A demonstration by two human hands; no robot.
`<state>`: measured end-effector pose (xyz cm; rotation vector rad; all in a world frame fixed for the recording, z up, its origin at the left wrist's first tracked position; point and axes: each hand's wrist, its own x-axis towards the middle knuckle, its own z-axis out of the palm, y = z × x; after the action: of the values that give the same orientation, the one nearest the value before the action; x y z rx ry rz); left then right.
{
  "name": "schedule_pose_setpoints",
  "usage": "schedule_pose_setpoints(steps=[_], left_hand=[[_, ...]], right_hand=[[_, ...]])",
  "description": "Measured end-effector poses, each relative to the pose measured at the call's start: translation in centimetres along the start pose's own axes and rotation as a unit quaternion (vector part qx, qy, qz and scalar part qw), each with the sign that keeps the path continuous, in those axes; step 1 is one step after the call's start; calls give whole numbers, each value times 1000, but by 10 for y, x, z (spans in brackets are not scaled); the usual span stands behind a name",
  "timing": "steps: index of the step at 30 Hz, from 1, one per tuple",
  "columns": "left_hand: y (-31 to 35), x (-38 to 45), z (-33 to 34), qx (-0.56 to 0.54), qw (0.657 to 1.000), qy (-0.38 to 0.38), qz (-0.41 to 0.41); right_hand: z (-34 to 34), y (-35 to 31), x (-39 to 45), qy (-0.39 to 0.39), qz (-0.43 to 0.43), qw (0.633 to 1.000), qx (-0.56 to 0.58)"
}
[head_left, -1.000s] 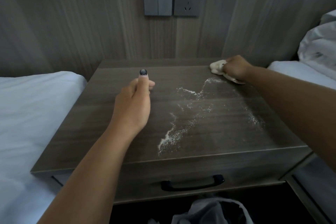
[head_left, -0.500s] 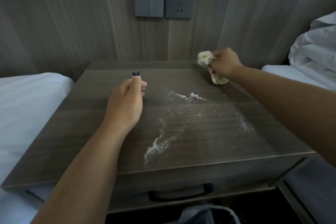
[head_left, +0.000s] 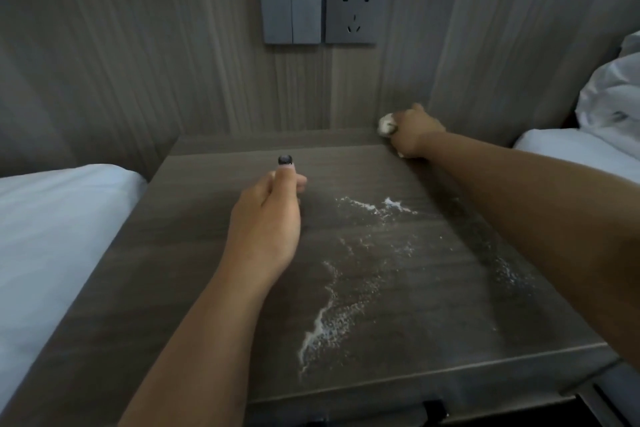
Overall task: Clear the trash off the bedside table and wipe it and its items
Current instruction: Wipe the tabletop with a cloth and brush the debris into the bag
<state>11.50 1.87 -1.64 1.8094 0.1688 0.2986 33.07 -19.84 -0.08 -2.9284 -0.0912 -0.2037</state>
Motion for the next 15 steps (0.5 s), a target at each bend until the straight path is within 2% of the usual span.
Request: schedule_pose_setpoints(steps=[3,6,11,13,15], left_hand=[[3,-4,2,1,1000,9,-2],[5,-7,2,-10,999,29,-12],[8,-11,1,-25,999,38,-12],[6,-10,2,-27,999,38,-15],[5,-8,3,-27,999,43,-15]], right_hand=[[6,-38,-16,-43,-190,975,110],[11,-77,-47,-71,-297,935,178],[1,-73,-91,-105,-350,911,191],[-8,-70,-85,-133,-322,921,171],[-15,-69,-65,-106,-264,938,198]])
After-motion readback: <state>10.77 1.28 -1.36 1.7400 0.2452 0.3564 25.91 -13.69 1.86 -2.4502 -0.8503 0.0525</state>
